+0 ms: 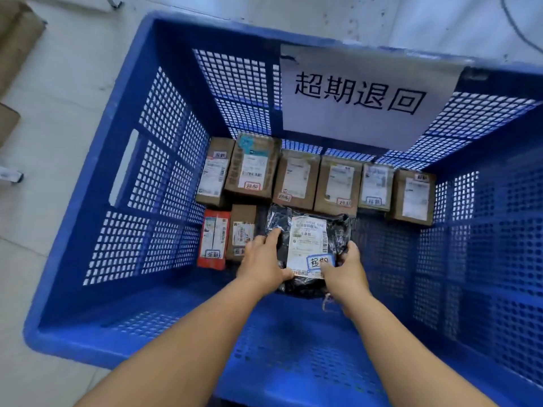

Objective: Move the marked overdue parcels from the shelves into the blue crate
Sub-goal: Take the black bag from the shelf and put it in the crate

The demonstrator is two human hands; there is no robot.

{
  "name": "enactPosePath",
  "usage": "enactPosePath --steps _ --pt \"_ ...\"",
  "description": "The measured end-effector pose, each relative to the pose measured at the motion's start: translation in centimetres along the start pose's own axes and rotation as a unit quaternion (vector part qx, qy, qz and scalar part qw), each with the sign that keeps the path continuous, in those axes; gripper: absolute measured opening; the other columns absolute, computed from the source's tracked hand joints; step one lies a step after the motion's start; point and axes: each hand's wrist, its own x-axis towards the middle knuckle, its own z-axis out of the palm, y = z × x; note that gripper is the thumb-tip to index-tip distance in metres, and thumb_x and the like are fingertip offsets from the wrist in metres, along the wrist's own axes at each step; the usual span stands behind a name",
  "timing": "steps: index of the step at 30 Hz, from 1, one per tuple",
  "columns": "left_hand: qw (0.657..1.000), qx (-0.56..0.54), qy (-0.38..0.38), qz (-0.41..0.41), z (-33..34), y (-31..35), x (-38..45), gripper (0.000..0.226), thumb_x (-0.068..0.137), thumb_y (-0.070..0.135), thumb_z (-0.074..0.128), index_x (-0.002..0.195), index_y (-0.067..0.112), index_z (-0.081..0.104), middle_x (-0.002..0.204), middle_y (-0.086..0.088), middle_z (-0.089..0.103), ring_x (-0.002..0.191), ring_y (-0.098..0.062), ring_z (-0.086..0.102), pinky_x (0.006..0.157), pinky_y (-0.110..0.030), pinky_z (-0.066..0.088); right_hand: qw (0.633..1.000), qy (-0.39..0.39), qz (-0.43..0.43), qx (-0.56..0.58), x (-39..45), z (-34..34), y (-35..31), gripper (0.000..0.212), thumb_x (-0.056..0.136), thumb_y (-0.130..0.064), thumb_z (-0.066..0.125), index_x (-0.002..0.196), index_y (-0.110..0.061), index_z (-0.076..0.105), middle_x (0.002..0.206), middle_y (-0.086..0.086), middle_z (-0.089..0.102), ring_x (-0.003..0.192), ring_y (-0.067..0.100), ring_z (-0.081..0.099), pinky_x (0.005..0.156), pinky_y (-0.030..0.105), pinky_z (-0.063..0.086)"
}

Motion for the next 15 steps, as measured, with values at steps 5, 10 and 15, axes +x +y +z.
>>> enactPosePath --steps 5,10,15 --pt "1.0 0.026 -0.012 0.002 3.7 -3.3 6.0 0.092 0.082 0.031 0.073 0.151 0.028 0.011 0.151 -0.009 0.023 0.141 -0.028 0.017 0.112 -0.041 0.026 1.0 -0.011 0.012 -0.016 5.9 4.2 2.1 0.076 0.096 -0.018 0.053 0.154 -0.027 0.004 0.157 0.004 0.025 0.125 0.029 0.048 0.072 0.031 0.047" --pt "0.998 0.058 -0.018 0.006 7.1 -6.5 11.3 0.089 0.086 0.033 0.068 0.151 0.034 0.007 0.154 -0.011 0.015 0.143 -0.03 0.011 0.114 -0.042 0.023 0.999 -0.047 -0.008 0.015 11.6 7.8 3.9 0.075 0.094 -0.013 0.055 0.153 -0.026 0.01 0.152 0.004 0.035 0.12 0.024 0.049 0.085 0.028 0.041" --pt "0.995 0.1 0.009 0.014 9.5 -8.5 15.4 0.086 0.089 0.032 0.063 0.151 0.034 0.003 0.151 -0.013 0.014 0.14 -0.029 0.014 0.111 -0.039 0.026 0.996 -0.083 -0.016 0.043 16.3 10.5 4.8 0.076 0.094 -0.015 0.057 0.152 -0.03 0.01 0.154 0.001 0.031 0.137 0.02 0.036 0.108 0.037 0.035"
